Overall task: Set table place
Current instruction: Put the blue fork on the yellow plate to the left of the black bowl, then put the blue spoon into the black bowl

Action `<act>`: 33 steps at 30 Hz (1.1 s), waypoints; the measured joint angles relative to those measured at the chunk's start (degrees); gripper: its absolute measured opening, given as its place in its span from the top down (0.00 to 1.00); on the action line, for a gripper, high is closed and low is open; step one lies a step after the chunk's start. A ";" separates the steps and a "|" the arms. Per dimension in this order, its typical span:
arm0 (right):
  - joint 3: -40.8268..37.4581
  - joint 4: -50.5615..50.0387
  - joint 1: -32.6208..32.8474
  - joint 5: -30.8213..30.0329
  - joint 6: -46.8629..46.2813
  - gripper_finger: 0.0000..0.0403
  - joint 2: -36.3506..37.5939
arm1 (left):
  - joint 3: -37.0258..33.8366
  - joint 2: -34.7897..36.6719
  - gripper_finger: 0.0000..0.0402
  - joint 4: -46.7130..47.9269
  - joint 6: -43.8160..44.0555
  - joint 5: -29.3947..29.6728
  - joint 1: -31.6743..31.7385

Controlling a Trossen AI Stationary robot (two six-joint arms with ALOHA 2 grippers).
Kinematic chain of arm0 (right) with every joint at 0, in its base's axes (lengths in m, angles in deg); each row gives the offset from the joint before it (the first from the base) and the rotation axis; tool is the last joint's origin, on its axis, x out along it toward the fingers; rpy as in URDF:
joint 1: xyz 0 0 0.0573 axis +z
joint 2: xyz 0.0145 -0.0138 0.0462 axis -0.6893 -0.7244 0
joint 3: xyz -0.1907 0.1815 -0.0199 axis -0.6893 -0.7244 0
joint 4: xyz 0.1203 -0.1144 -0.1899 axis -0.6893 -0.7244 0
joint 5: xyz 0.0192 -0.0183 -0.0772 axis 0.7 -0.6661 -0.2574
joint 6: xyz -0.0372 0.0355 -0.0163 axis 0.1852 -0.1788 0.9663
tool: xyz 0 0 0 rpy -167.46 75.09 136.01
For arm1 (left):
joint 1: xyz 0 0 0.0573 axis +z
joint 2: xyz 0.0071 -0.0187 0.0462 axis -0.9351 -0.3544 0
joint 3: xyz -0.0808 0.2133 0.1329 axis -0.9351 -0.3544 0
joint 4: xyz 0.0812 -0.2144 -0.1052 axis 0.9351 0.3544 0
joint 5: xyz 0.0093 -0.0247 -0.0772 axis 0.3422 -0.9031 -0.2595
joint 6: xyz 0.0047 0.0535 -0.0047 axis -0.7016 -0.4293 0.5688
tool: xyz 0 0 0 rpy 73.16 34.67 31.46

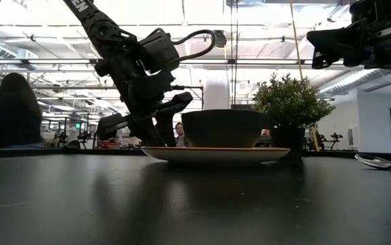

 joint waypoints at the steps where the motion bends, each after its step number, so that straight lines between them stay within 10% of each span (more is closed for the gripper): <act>1: -0.01 0.00 0.00 0.00 0.00 1.00 -0.01 | 0.00 0.25 0.81 0.29 0.03 0.36 -0.08; 20: -0.01 0.59 -0.04 0.00 0.07 1.00 -0.01 | -0.15 8.07 0.48 5.80 3.24 14.50 -4.67; 26: 0.00 0.61 -0.04 0.00 0.04 1.00 -0.02 | 0.04 16.90 0.52 6.18 6.33 22.77 -8.73; 33: 0.00 0.00 -0.02 0.02 -0.18 1.00 -0.04 | 0.02 26.96 0.75 10.93 26.46 17.55 -11.45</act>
